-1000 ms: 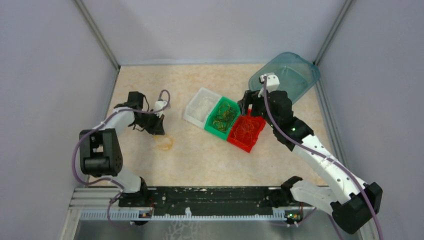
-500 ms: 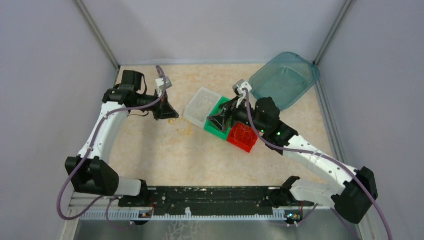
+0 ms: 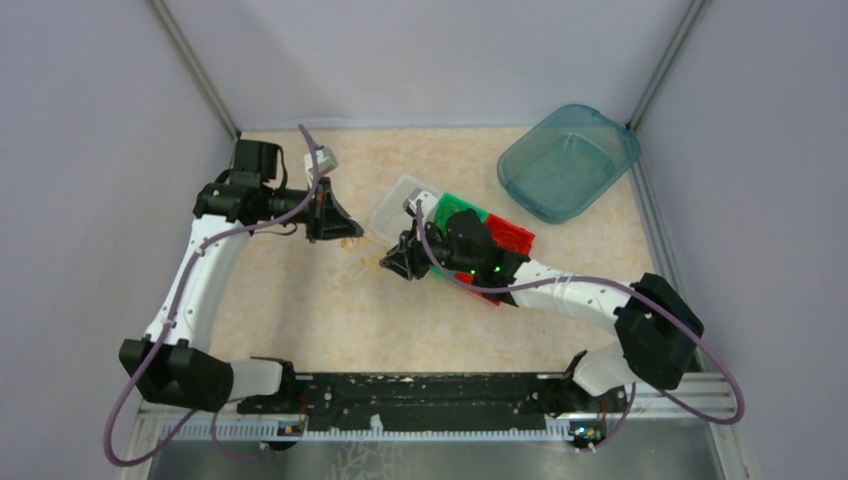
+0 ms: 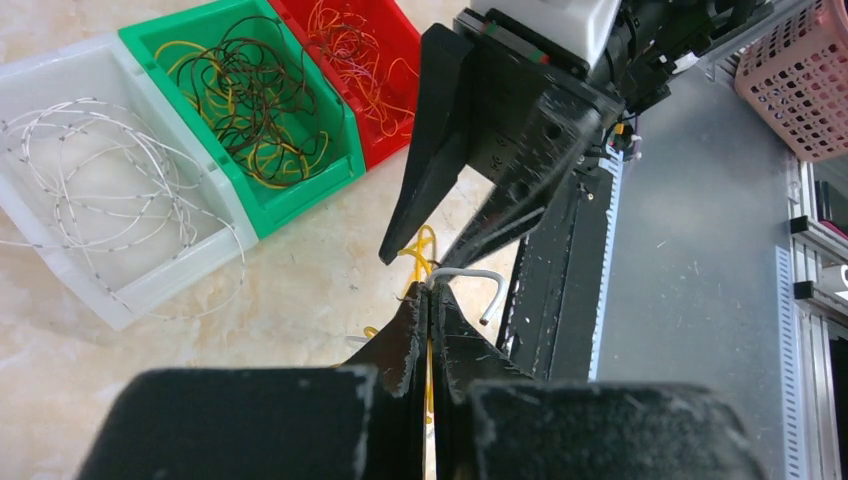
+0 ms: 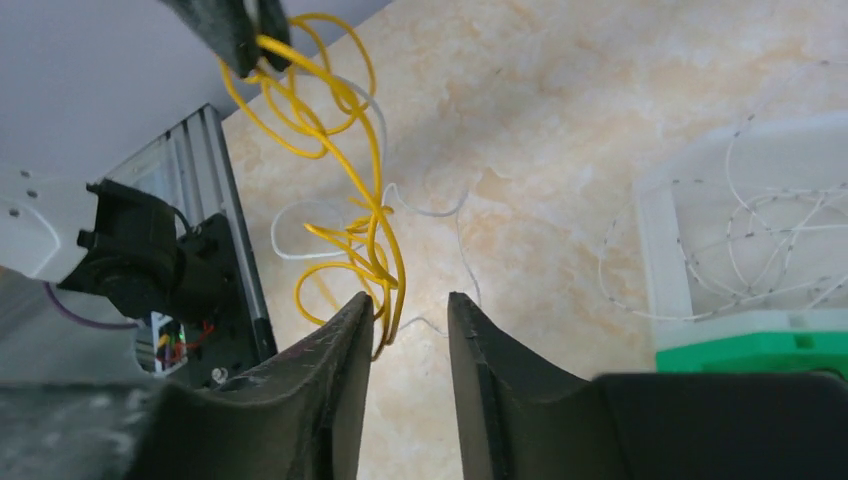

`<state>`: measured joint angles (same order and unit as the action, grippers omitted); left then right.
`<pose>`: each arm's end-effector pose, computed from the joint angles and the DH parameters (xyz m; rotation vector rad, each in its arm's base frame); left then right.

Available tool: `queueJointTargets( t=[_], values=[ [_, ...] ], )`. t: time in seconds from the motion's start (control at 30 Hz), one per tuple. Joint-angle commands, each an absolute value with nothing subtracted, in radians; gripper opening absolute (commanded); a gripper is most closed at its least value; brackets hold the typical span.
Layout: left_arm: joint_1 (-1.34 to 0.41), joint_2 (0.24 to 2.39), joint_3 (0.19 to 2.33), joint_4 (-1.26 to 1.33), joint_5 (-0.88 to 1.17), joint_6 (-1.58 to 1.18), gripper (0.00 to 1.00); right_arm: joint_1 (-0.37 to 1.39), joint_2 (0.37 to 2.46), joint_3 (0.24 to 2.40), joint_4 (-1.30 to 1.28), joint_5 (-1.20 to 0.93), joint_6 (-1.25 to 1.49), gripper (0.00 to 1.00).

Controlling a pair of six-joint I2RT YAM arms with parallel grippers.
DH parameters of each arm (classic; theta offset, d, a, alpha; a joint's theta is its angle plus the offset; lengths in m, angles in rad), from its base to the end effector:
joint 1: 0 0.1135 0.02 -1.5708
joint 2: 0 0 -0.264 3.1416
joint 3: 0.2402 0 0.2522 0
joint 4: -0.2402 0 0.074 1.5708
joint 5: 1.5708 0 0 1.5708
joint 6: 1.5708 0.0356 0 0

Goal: Untangle the cables
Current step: Untie the cable.

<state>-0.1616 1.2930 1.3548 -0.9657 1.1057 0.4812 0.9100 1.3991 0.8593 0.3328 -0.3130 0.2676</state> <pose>0.2357 -0.0707 0.3717 1.0784 1.8322 -1.1519 0.1886 0.2605 0.2770 -0.8289 1.7221 1.1034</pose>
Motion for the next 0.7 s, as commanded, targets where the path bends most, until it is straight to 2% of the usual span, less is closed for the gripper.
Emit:
queueJointTargets(
  t=[0.0,0.1,0.13,0.17,0.27,0.3,0.33,0.4,0.43,0.67],
  values=[
    [-0.164,1.262,1.345,-0.971,1.142,0.488,0.00,0.916,1.374,0.868,0.528,-0.220,0.318,0.25],
    [-0.164,1.257,1.339,-0.967,1.146,0.492,0.00,0.916,1.356,0.859,0.551,-0.228,0.320,0.04],
    [-0.165,1.258,1.337,-0.966,1.139,0.496,0.01,0.916,1.348,0.858,0.550,-0.227,0.322,0.00],
    [-0.164,1.258,1.332,-0.961,1.126,0.499,0.08,0.916,1.337,0.853,0.552,-0.224,0.322,0.00],
    [-0.164,1.258,1.302,-0.937,1.055,0.499,0.60,0.915,1.290,0.827,0.552,-0.208,0.318,0.00],
    [-0.163,1.256,1.292,-0.932,1.031,0.500,0.73,0.914,1.272,0.824,0.535,-0.202,0.313,0.00],
    [-0.163,1.250,1.280,-0.929,1.008,0.505,0.83,0.910,1.253,0.818,0.515,-0.193,0.310,0.00],
    [-0.163,1.232,1.254,-0.919,0.995,0.525,0.95,0.893,1.213,0.804,0.503,-0.198,0.326,0.00],
    [-0.163,1.218,1.237,-0.908,0.995,0.535,0.99,0.881,1.194,0.792,0.504,-0.203,0.341,0.00],
    [-0.165,1.170,1.086,-0.864,1.040,0.659,0.99,0.827,1.139,0.794,0.577,-0.306,0.480,0.00]
  ],
)
